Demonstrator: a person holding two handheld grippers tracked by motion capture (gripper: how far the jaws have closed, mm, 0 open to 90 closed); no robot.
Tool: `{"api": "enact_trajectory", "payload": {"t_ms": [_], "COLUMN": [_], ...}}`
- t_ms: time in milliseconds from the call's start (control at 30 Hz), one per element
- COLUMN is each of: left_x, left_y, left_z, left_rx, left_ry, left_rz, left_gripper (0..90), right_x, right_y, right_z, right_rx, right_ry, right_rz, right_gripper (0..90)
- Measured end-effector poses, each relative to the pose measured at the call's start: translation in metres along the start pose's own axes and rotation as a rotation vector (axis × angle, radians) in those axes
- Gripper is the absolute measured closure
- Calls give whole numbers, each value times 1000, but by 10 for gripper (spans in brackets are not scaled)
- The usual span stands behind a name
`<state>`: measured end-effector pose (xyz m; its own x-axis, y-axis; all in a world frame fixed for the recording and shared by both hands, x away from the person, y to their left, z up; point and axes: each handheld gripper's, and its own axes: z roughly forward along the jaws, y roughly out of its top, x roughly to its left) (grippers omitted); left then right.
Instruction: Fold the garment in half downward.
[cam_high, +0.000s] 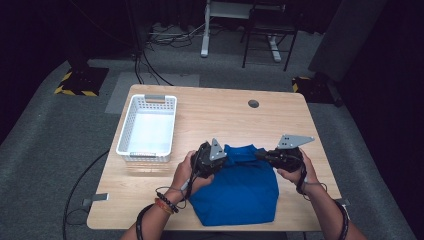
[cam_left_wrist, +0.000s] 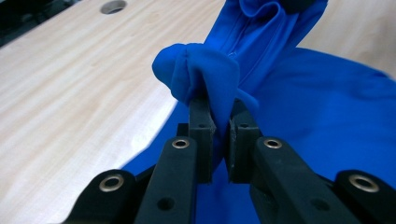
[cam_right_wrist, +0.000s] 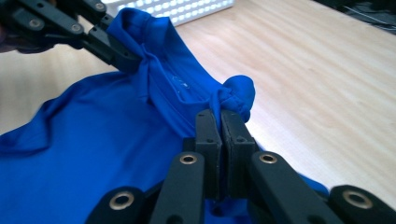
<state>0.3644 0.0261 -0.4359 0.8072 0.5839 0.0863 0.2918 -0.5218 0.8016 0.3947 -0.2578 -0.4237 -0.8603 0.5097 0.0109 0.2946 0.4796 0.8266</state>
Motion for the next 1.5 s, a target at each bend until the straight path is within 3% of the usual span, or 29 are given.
{"api": "enact_trajectory", "payload": {"t_ms": [167,333,433,567,633,700,933,1000,1267,1333,1500], "left_x": [-20,-29,-34,-39,-44,-46,-48,-46,-41,-36,-26], "left_y": [-17,-34,-43,-53,-60,-64,-79,-80,-71,-64,-54], "left_z": [-6,-9,-9,-7,-5,-4,-1,-1,9,16,25], "left_rx": [17,28,49,78,110,129,172,164,181,195,230], "left_ry": [-29,-50,-54,-72,-74,-78,-71,-70,-66,-64,-46], "left_rz": [29,24,37,36,57,59,47,29,42,64,88], "left_gripper": [814,816,820,788,783,765,740,734,720,719,715], "right_x": [18,29,38,43,47,51,58,59,55,52,41], "right_y": [-11,-24,-34,-42,-48,-56,-77,-83,-86,-84,-80], "right_z": [-7,-8,-7,-8,-8,-6,-2,2,4,6,12], "right_rx": [18,56,99,116,135,161,213,235,225,229,235], "right_ry": [21,59,43,42,42,30,30,18,-8,-53,-99], "right_rz": [-31,-37,-81,-102,-106,-134,-125,-133,-104,-114,-103], "right_gripper": [869,869,868,868,863,854,808,809,816,817,817]}}
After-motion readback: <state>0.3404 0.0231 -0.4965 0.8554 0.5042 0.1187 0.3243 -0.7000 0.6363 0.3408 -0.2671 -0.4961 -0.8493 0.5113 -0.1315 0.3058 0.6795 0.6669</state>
